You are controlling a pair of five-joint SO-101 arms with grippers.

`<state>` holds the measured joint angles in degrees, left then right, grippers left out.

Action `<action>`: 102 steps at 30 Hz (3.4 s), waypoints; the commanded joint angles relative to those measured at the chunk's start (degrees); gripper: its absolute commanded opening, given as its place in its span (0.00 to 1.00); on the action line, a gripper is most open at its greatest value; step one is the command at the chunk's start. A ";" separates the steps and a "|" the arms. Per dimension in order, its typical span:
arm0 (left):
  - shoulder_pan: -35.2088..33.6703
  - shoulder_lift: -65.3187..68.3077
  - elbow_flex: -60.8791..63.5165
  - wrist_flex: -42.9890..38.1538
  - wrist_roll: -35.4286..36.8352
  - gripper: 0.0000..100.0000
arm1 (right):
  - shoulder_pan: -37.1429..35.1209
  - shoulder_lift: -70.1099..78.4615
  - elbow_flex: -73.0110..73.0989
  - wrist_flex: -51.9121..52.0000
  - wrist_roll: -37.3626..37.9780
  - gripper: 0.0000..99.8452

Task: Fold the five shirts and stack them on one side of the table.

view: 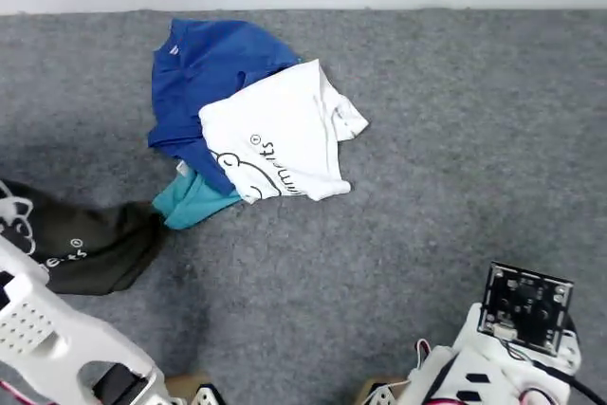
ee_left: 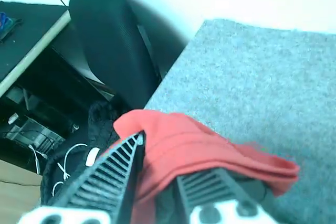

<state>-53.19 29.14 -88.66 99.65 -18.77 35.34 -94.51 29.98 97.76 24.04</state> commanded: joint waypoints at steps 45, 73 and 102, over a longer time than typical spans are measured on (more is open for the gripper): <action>48.18 10.29 55.25 -25.32 5.36 0.22 | 0.57 -0.13 3.43 0.31 0.35 0.03; 33.58 26.73 -7.25 0.97 5.36 0.01 | 0.57 -0.22 3.43 0.31 0.35 0.03; 3.43 -29.45 63.16 -3.16 16.70 0.02 | 0.57 -9.27 4.22 2.33 0.44 0.03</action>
<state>-51.52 8.84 -40.92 99.12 -0.04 35.34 -103.47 33.49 99.69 24.04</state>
